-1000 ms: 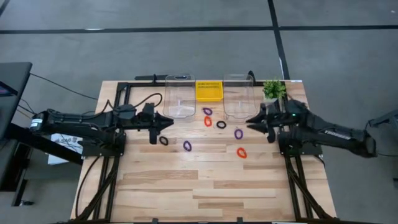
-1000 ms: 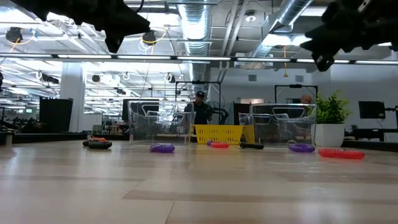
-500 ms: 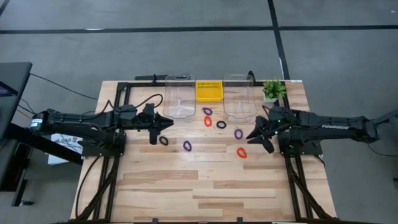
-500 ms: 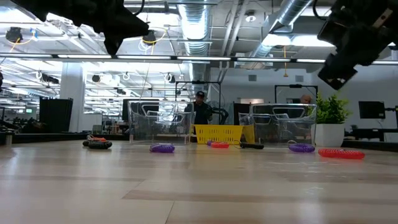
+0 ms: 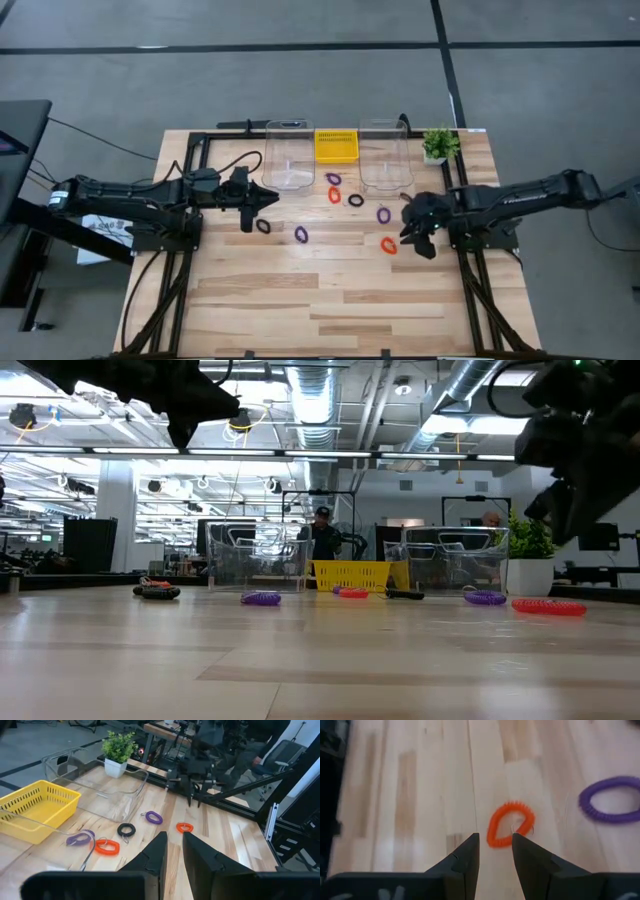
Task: Sort spring keychains
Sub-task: Put the bottom right orange spring keychain into the right transparent bin
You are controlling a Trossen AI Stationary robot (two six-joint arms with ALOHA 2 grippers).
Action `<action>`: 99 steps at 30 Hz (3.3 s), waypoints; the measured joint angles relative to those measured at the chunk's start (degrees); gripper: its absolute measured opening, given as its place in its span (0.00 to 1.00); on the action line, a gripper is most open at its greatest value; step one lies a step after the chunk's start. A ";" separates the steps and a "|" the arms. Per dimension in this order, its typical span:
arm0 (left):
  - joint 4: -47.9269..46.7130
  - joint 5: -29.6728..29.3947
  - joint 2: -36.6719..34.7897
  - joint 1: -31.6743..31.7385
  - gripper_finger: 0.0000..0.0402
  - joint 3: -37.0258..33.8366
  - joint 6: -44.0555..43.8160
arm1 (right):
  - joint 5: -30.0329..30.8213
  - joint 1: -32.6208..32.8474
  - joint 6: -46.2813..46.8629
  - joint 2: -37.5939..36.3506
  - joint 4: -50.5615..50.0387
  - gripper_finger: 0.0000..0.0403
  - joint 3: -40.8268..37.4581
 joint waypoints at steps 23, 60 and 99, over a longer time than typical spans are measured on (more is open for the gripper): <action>0.01 0.68 -0.01 0.00 0.14 -0.02 -0.63 | 6.67 10.59 -5.12 25.25 15.88 0.26 1.94; 0.00 2.67 0.00 -0.66 0.14 -0.02 -1.70 | 13.57 10.72 -5.14 32.88 16.80 0.27 3.37; -0.06 3.69 0.00 -0.66 0.14 -0.04 -1.67 | 10.68 10.14 3.93 13.40 12.24 0.02 2.58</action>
